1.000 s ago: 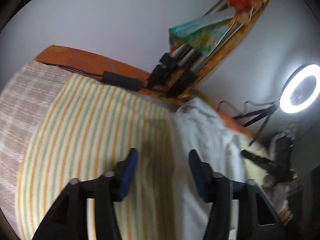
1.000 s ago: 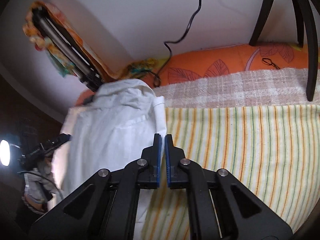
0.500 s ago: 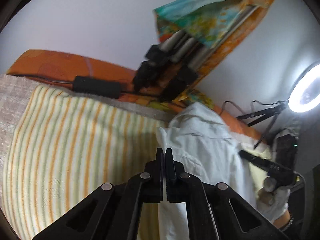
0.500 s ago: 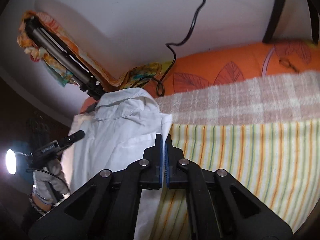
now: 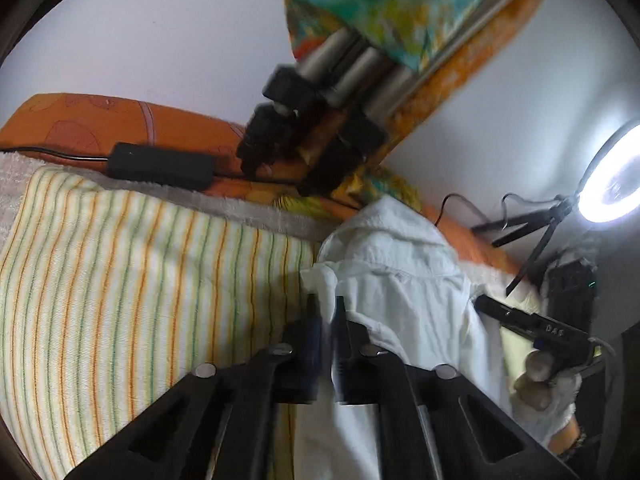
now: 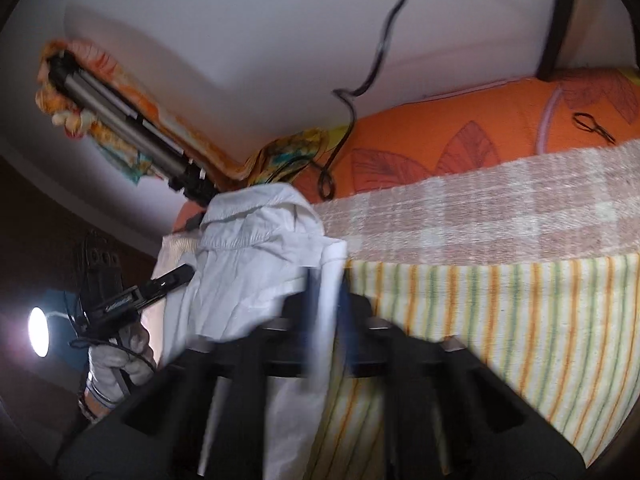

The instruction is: Fold small clothes

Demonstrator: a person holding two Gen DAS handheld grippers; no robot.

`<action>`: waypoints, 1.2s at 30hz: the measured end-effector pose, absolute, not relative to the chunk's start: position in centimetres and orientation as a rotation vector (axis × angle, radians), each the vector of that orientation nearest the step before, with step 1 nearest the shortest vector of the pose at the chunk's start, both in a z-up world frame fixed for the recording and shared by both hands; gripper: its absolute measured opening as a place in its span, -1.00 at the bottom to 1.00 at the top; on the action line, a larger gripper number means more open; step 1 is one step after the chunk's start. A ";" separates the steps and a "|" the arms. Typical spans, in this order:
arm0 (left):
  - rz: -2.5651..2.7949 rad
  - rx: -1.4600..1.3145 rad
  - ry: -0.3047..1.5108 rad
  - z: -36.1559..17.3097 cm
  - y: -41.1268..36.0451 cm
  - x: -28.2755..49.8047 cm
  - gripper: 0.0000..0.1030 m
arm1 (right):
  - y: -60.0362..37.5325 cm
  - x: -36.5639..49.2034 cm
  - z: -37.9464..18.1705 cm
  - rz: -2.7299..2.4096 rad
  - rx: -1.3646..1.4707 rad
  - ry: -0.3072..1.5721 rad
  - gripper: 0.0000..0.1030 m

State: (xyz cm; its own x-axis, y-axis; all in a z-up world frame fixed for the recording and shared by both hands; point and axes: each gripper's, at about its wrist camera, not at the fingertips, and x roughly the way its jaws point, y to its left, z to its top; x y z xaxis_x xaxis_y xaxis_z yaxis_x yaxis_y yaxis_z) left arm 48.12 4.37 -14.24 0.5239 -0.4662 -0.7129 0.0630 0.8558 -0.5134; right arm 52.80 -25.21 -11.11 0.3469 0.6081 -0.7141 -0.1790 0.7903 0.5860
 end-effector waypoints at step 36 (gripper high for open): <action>-0.389 -0.369 0.793 -2.4 4.3 18.7 -1.00 | -25.5 25.2 6.3 0.606 0.261 0.937 -0.94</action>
State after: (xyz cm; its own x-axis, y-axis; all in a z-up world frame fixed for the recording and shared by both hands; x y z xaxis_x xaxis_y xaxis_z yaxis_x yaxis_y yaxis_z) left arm 18.73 4.35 -2.41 0.6390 -0.4673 -0.6110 0.1964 0.8671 -0.4578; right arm 25.22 -25.55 6.25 0.4425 0.5912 -0.6743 -0.3727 0.8051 0.4614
